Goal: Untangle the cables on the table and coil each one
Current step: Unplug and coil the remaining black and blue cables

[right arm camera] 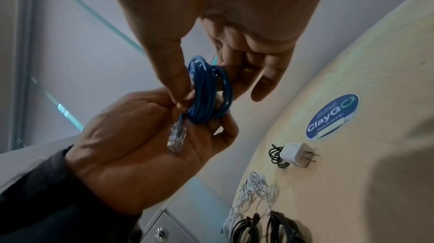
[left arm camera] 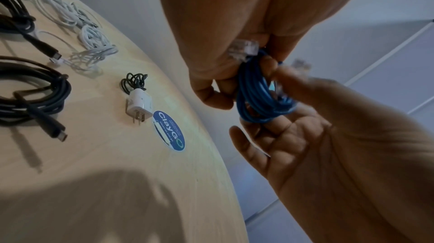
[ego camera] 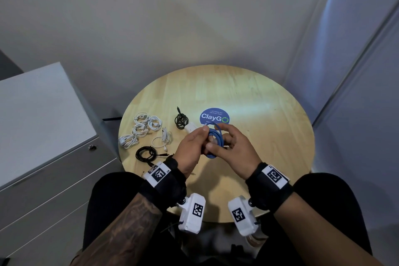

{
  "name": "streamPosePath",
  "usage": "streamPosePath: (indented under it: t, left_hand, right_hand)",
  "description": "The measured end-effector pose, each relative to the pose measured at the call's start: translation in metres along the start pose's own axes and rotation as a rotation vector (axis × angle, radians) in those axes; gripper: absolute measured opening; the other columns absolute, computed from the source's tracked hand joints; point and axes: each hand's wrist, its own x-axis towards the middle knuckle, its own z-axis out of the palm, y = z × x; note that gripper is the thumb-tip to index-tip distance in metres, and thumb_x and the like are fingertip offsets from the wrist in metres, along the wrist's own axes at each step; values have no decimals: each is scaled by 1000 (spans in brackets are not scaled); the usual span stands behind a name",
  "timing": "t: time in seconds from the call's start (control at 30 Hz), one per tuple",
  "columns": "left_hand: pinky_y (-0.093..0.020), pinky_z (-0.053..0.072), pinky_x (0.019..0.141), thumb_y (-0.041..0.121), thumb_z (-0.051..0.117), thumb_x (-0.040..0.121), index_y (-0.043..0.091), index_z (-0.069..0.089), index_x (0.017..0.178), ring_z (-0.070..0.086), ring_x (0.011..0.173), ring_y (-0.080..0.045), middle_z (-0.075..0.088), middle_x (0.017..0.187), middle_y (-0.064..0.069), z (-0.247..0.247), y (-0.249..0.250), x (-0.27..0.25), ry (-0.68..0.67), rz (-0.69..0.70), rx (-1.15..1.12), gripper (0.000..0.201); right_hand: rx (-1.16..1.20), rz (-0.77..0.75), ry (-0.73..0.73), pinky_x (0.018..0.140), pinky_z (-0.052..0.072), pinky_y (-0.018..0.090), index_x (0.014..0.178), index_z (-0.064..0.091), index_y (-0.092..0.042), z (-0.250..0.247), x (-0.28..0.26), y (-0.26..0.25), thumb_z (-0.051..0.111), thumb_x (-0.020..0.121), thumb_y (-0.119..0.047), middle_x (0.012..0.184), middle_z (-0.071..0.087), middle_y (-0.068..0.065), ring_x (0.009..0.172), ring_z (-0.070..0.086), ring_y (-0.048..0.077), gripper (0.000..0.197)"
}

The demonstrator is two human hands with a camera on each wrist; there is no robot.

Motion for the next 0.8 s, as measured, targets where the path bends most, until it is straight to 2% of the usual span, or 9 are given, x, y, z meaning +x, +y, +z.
streamPosePath:
  t: [0.1, 0.2, 0.33, 0.4, 0.47, 0.57, 0.63, 0.7, 0.8]
  left_hand:
    - [-25, 36, 61, 31, 43, 104, 10, 59, 86, 40, 58, -12, 48, 69, -3, -1, -6, -2, -31, 24, 96, 32]
    - [-22, 32, 55, 41, 45, 95, 5, 56, 94, 34, 57, -12, 44, 69, -1, -2, -8, 0, -81, 4, 36, 38]
    - [-21, 30, 52, 22, 52, 90, 6, 48, 83, 31, 54, -10, 41, 59, 9, -6, -6, 1, -185, 20, -13, 18]
    - [-20, 31, 53, 26, 61, 80, 2, 52, 95, 34, 54, -9, 41, 61, 6, -8, -5, -1, -246, 56, 30, 30]
    - [-18, 32, 53, 33, 65, 75, 1, 54, 101, 36, 54, -8, 44, 62, 6, -9, -6, -1, -272, 74, 68, 43]
    - [-19, 31, 53, 36, 65, 73, 3, 54, 94, 34, 54, -9, 42, 60, 7, -11, -6, 0, -266, 79, 82, 40]
    - [-20, 30, 53, 35, 64, 70, 8, 55, 87, 33, 54, -10, 41, 60, 6, -13, -6, 1, -273, 80, 101, 33]
    - [-18, 31, 53, 33, 63, 68, 12, 55, 83, 35, 53, -9, 42, 59, 9, -14, -5, 2, -300, 92, 147, 27]
    - [-16, 32, 54, 35, 66, 75, 16, 53, 81, 35, 54, -7, 42, 59, 13, -14, -1, 1, -350, 116, 147, 24]
  right_hand:
    - [82, 16, 39, 83, 55, 33, 109, 59, -19, -2, 0, -2, 82, 78, -18, 100, 67, 5, 89, 69, 22, 39]
    - [222, 40, -7, 72, 54, 30, 93, 60, -11, -5, 0, -9, 81, 77, -19, 83, 68, 0, 74, 66, 16, 28]
    - [322, 104, -81, 64, 53, 27, 84, 56, -13, -8, 1, -17, 81, 75, -25, 75, 62, 3, 66, 61, 13, 29]
    - [361, 146, -118, 65, 53, 30, 82, 55, -15, -9, 1, -17, 79, 76, -28, 76, 62, 3, 67, 61, 15, 28]
    - [396, 176, -157, 70, 54, 34, 80, 55, -16, -11, 3, -17, 85, 67, -38, 80, 63, 5, 73, 61, 20, 40]
    - [385, 166, -210, 70, 54, 30, 80, 58, -17, -17, 5, -21, 87, 56, -56, 83, 61, 5, 76, 59, 18, 55]
    - [368, 154, -219, 71, 53, 30, 82, 59, -14, -22, 6, -25, 81, 69, -50, 83, 63, 4, 76, 60, 15, 44]
    - [301, 111, -198, 72, 54, 31, 85, 56, -9, -24, 6, -30, 72, 83, -32, 79, 64, 3, 74, 61, 16, 27]
    - [209, 20, -128, 69, 55, 28, 84, 55, -5, -21, 6, -36, 66, 88, -20, 73, 63, 1, 68, 62, 14, 19]
